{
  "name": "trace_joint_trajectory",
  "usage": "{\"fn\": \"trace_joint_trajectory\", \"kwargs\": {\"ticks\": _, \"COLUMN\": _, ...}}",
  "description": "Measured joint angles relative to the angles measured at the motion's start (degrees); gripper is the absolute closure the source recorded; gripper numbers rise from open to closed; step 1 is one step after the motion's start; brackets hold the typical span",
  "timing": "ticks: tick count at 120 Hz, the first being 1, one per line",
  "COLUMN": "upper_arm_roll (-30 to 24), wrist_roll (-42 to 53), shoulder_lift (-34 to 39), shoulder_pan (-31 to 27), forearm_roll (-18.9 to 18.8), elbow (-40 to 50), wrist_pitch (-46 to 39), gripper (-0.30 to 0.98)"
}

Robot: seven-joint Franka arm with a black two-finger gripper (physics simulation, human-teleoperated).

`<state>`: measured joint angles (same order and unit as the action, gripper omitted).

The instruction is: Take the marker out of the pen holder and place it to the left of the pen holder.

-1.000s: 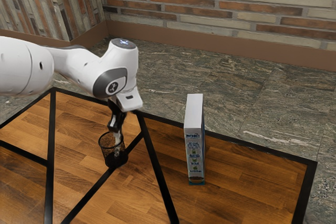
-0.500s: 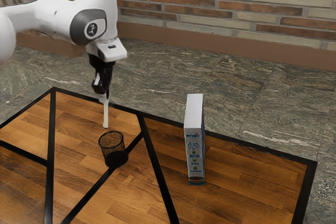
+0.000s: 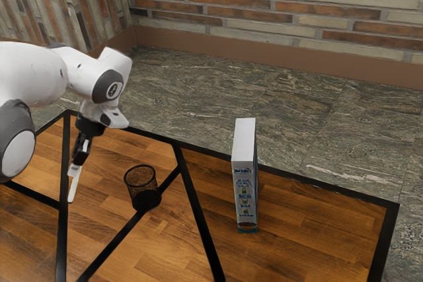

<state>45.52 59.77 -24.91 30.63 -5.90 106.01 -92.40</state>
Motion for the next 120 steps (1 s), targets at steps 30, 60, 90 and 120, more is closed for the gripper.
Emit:
{"fn": "trace_joint_trajectory", "kwargs": {"ticks": 30, "upper_arm_roll": -0.1, "wrist_roll": -1.9, "shoulder_lift": -2.7, "shoulder_pan": -0.6, "forearm_roll": 3.6, "elbow": 0.0, "wrist_pitch": 0.5, "gripper": 0.58}}
{"fn": "trace_joint_trajectory", "kwargs": {"ticks": 60, "upper_arm_roll": 1.7, "wrist_roll": -3.4, "shoulder_lift": 6.6, "shoulder_pan": 5.1, "forearm_roll": 5.6, "elbow": -1.2, "wrist_pitch": 1.1, "gripper": 0.18}}
{"fn": "trace_joint_trajectory", "kwargs": {"ticks": 90, "upper_arm_roll": 28.9, "wrist_roll": -20.4, "shoulder_lift": 25.2, "shoulder_pan": 42.9, "forearm_roll": 1.0, "elbow": -12.9, "wrist_pitch": 4.4, "gripper": 0.06}}
{"fn": "trace_joint_trajectory", "kwargs": {"ticks": 120, "upper_arm_roll": -28.9, "wrist_roll": -31.6, "shoulder_lift": 24.8, "shoulder_pan": -8.7, "forearm_roll": 0.8, "elbow": -19.5, "wrist_pitch": 8.3, "gripper": 0.02}}
